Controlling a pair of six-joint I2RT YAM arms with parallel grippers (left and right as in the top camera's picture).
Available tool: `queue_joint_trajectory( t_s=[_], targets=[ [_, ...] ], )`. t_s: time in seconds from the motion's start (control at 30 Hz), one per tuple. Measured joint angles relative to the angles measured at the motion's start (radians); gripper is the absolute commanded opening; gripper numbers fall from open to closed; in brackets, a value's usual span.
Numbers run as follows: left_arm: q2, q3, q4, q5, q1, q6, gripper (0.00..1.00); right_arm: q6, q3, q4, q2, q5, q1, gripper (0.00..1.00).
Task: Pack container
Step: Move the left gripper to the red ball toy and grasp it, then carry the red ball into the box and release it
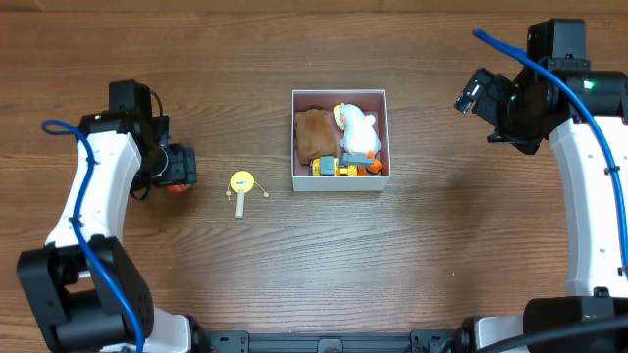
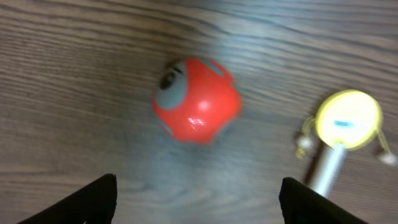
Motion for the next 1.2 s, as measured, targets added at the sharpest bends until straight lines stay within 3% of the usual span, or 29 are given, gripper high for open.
queue_joint_trajectory(
  t_s=[0.3,0.43,0.5,0.63,0.7,0.83,1.0,1.1,1.2],
  targets=[
    [0.106,-0.007,0.155,-0.006,0.018,-0.003,0.84,0.000,0.000,0.000,0.000,0.000,0.000,1.00],
    [0.172,-0.007,0.164,0.031,0.018,-0.003,0.78,0.000,0.000,0.001,0.000,0.000,0.000,1.00],
    [0.192,-0.007,0.166,0.043,0.018,-0.002,0.65,0.000,0.000,0.001,0.000,0.001,0.000,1.00],
    [0.201,-0.007,0.171,0.058,0.018,-0.003,0.29,0.000,0.000,0.002,0.000,0.000,0.000,1.00],
    [0.201,-0.006,0.164,0.073,0.018,-0.003,0.23,0.000,0.000,0.002,0.000,0.000,0.000,1.00],
    [0.202,0.050,0.026,0.135,0.016,-0.002,0.18,0.000,0.000,0.002,0.000,0.000,0.000,1.00],
    [0.203,0.350,-0.199,0.241,-0.045,0.049,0.17,0.000,0.000,0.005,0.000,0.000,0.000,1.00],
    [0.203,0.571,-0.257,0.272,-0.178,0.108,0.22,0.000,0.000,0.010,0.000,0.000,0.000,1.00],
    [0.197,0.639,-0.196,0.286,-0.344,0.165,0.30,0.000,0.000,0.013,0.000,0.000,0.000,1.00]
  ],
)
